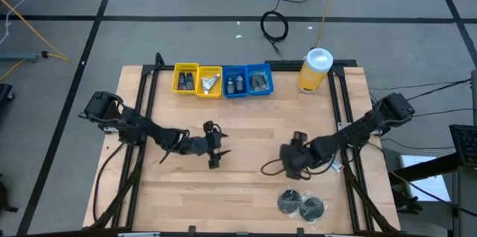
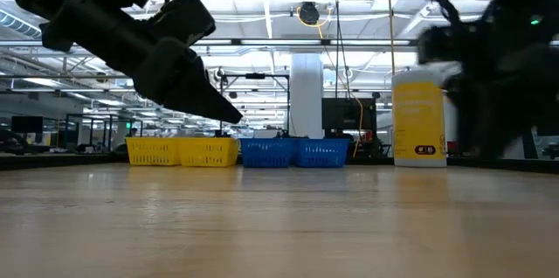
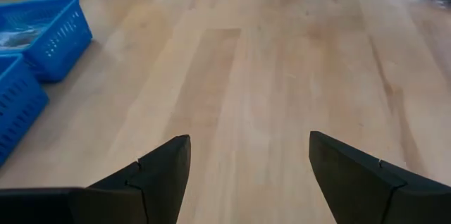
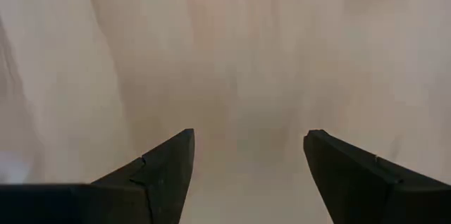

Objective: Pick & Place Travel size toiletries
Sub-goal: Put the black hairbrush into the right blue bin

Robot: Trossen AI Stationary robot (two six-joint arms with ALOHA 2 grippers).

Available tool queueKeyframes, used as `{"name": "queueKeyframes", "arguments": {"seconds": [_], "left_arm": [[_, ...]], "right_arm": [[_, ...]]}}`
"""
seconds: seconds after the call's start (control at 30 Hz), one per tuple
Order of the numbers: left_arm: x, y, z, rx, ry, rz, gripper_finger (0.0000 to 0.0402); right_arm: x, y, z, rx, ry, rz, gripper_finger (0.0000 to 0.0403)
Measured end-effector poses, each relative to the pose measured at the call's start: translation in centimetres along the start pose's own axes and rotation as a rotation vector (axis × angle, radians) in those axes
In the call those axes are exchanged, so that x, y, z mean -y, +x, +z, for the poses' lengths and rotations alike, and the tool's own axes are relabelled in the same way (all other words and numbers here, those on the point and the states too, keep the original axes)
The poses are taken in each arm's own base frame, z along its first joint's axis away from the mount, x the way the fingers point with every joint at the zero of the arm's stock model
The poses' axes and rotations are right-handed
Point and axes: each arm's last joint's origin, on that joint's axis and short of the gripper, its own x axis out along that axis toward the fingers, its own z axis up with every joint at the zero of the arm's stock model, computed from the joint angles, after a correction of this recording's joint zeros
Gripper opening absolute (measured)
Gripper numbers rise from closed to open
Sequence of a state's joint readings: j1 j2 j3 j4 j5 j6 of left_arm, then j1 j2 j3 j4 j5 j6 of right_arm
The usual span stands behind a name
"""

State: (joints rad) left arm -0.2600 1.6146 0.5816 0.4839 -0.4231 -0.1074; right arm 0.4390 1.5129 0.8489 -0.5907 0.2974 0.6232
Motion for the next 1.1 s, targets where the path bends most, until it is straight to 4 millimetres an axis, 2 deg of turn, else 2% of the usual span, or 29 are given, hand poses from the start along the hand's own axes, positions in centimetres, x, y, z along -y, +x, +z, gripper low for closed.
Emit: {"name": "queueKeyframes", "arguments": {"seconds": [0.17, 0.27, 0.43, 0.6, 0.7, 0.87, 1.0, 1.1], "left_arm": [[-0.3, 0.1, 0.0, -0.003, -0.003, 0.017, 0.0285], [-0.6, 0.2, -0.1, -0.012, -0.006, 0.026, 0.0285], [-0.7, 0.3, 0.0, -0.012, -0.006, 0.03, 0.0285], [-0.8, 0.3, 0.0, -0.01, 0.03, 0.031, 0.0285], [-1.0, 0.4, 0.1, -0.004, 0.041, 0.038, 0.0285], [-1.5, 0.6, 0.2, 0.004, 0.044, 0.04, 0.0285], [-2.0, 0.8, 0.4, 0.011, 0.033, 0.043, 0.0285], [-2.1, 0.8, 0.4, 0.011, 0.029, 0.046, 0.0285]], "right_arm": [[0.0, -1.5, -3.1, -0.403, 0.228, 0.024, 0.0258], [-1.2, -3.0, -4.8, -0.531, 0.31, 0.078, 0.0258], [-3.8, -6.1, -6.9, -0.536, 0.471, 0.232, 0.0258], [-6.3, -8.4, -8.1, -0.382, 0.625, 0.406, 0.0258], [-7.0, -8.1, -9.2, -0.384, 0.731, 0.427, 0.0258], [-7.3, -5.8, -11.3, -0.415, 0.807, 0.462, 0.0258], [-6.4, -3.6, -12.8, -0.406, 0.837, 0.505, 0.0251], [-5.9, -2.6, -13.4, -0.403, 0.837, 0.574, 0.0231]]}}
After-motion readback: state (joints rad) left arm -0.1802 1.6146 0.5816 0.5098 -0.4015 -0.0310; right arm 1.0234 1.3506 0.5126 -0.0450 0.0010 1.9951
